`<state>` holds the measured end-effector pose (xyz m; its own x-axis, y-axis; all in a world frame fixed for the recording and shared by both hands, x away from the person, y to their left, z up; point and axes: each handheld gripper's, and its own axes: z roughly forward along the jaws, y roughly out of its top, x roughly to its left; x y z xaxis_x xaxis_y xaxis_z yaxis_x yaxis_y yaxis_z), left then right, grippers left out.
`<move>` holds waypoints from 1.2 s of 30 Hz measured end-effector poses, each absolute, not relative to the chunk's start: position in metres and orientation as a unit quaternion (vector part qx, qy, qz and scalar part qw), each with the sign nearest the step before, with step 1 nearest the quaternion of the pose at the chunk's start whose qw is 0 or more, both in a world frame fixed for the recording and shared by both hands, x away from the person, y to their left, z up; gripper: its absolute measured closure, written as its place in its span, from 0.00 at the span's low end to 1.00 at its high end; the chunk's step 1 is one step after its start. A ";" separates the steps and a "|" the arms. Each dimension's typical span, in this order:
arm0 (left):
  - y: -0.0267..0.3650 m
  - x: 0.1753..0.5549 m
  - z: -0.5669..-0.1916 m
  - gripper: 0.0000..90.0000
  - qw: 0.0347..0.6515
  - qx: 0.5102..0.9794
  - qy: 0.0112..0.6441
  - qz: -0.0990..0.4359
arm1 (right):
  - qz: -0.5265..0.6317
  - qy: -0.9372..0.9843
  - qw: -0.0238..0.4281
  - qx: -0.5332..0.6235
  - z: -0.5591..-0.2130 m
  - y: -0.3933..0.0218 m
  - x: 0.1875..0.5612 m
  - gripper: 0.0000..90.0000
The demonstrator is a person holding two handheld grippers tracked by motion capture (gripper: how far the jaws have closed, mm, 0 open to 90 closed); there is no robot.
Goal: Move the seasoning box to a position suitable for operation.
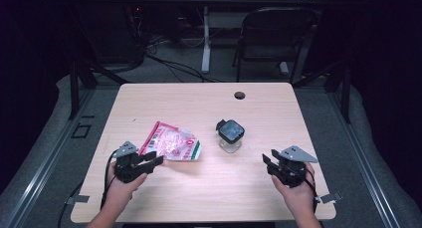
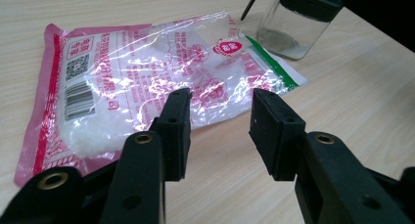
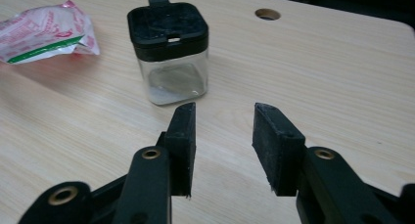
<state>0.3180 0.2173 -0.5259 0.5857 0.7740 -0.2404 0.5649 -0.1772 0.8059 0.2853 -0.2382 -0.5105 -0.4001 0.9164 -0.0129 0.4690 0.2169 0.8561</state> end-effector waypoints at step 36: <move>0.093 0.382 -0.514 0.93 0.456 0.783 0.411 0.096 | 0.410 0.751 0.255 0.450 -0.502 -0.209 0.361 0.87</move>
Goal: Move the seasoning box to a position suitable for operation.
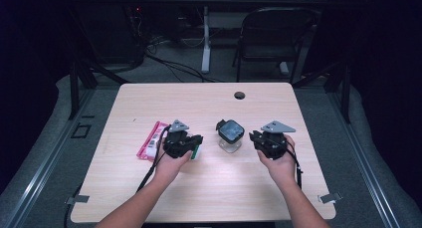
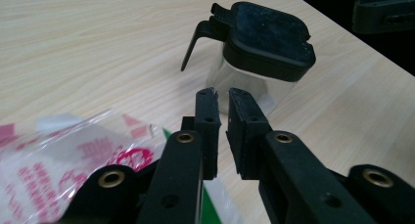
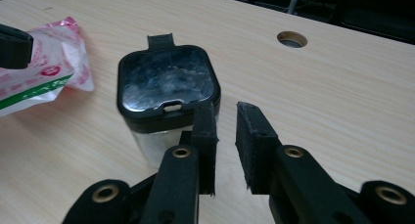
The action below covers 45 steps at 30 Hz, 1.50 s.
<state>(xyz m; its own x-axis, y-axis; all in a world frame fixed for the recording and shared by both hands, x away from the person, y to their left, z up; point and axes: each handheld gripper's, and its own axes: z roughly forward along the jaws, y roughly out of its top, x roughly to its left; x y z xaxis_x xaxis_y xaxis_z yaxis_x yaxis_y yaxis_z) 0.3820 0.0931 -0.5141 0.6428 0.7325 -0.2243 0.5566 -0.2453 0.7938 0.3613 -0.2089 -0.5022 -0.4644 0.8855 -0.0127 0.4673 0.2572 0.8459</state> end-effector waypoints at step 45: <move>0.037 0.419 -0.531 1.00 0.400 0.797 0.444 0.091 | 0.395 0.767 0.205 0.461 -0.529 -0.195 0.393 1.00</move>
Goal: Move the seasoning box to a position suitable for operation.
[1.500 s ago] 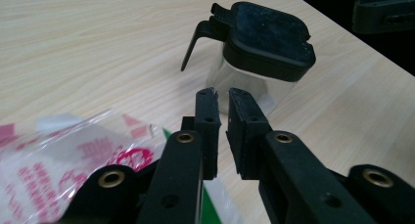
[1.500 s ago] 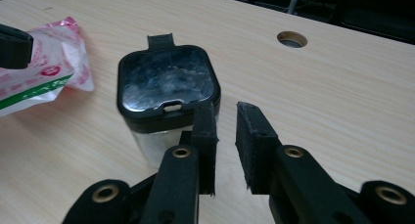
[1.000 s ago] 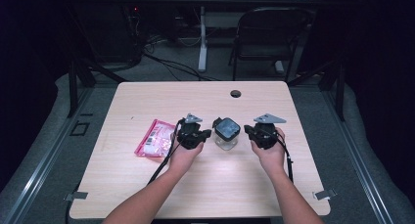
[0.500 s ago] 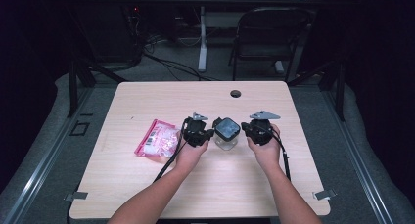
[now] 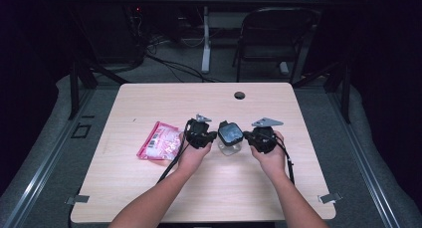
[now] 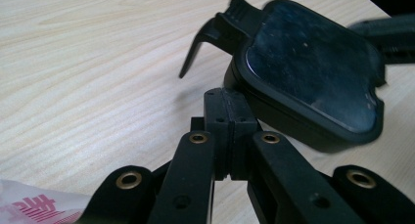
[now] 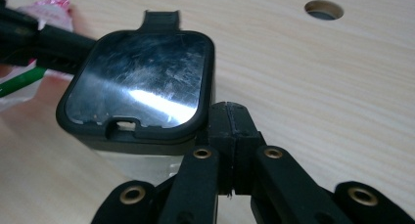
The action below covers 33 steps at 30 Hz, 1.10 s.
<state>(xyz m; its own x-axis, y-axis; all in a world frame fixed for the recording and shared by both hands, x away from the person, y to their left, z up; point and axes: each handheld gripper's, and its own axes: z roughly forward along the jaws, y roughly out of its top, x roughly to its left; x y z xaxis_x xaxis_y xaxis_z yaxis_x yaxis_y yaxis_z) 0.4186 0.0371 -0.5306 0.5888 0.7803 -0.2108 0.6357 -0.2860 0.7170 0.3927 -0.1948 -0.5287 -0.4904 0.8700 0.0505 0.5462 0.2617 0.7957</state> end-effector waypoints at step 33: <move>0.066 0.348 -0.519 0.97 0.392 0.829 0.394 0.064 | 0.411 0.773 0.185 0.447 -0.512 -0.199 0.343 0.98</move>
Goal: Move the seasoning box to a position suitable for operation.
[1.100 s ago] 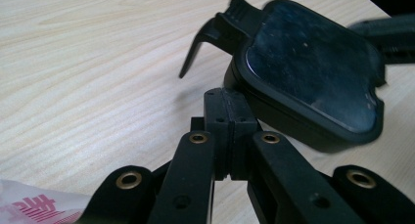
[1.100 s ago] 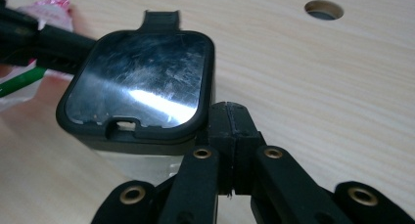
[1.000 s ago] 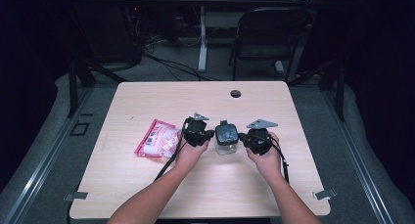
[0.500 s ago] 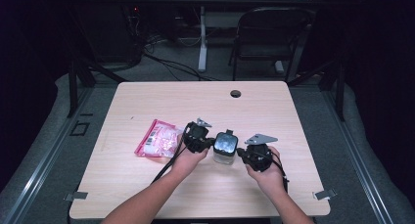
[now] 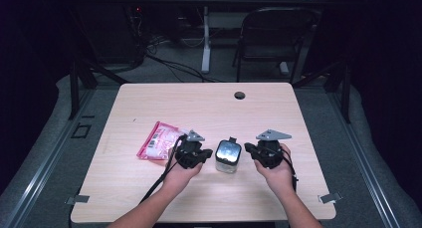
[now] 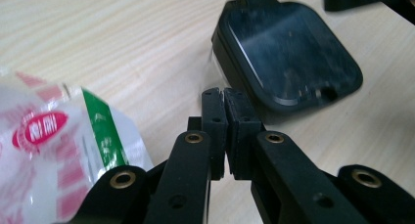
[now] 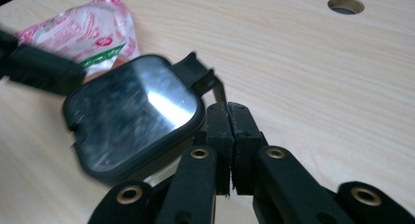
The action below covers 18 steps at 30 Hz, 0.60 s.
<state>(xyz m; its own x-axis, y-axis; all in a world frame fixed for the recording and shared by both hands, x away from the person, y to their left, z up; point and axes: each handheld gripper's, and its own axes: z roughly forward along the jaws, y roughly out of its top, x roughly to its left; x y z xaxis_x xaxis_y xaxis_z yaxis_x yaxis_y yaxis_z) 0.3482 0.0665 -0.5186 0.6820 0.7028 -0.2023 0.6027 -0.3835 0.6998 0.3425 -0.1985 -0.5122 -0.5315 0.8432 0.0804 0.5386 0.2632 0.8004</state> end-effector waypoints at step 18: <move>0.056 0.333 -0.536 0.98 0.382 0.838 0.386 0.050 | 0.393 0.793 0.160 0.438 -0.522 -0.189 0.360 1.00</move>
